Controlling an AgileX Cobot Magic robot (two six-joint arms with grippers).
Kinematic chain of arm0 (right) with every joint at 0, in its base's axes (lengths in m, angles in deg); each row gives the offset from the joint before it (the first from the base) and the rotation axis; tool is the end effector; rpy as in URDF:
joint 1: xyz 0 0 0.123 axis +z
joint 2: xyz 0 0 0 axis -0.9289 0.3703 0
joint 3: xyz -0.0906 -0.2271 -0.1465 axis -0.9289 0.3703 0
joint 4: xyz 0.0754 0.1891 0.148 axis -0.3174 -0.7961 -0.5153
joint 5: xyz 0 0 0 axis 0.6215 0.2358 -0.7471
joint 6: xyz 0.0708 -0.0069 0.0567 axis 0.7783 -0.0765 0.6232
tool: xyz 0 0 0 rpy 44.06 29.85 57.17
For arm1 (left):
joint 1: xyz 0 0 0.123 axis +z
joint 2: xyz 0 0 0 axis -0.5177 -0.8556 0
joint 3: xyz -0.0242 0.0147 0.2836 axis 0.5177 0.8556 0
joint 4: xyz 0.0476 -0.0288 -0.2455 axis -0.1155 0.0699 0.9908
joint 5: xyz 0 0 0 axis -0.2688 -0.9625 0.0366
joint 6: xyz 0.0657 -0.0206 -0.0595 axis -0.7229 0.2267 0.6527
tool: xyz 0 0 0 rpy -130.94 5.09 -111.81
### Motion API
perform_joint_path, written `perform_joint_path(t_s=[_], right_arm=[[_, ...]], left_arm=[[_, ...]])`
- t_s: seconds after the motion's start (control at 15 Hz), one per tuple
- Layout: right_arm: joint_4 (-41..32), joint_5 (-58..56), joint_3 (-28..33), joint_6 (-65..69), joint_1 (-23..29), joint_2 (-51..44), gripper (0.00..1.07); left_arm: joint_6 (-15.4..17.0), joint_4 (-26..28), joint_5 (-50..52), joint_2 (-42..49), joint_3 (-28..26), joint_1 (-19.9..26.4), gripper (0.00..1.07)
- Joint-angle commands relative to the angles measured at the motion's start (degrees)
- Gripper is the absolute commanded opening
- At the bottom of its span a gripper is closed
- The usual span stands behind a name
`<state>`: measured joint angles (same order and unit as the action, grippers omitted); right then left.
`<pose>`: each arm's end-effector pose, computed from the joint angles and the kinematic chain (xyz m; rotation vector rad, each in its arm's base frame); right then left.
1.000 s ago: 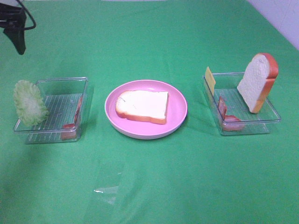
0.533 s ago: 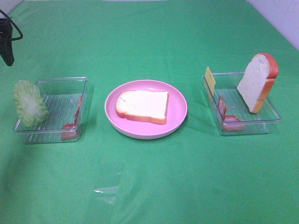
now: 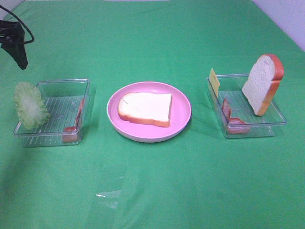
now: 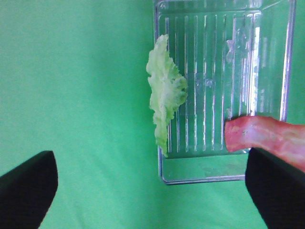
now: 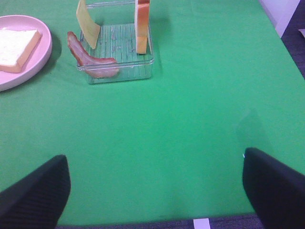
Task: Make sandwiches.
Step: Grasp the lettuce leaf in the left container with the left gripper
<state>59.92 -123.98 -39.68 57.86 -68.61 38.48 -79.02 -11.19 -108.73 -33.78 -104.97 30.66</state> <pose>-0.0052 0.0011 0.2641 0.0269 2.1334 0.0239 0.4032 -0.0102 0.2592 -0.0589 2.9313 -0.1166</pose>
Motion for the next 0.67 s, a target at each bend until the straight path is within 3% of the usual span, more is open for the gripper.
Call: perform_joint_path(t_s=[0.07, 0.67], right_arm=[[0.23, 0.06, 0.34, 0.40, -0.23, -1.49, 0.96], [0.23, 0.06, 0.34, 0.40, -0.23, -1.49, 0.96]], left_arm=[[-0.11, 1.03, -0.23, -2.98, 0.40, 0.00, 1.02], [-3.15, 4.07, 4.30, -11.40, 0.40, 0.00, 1.02]])
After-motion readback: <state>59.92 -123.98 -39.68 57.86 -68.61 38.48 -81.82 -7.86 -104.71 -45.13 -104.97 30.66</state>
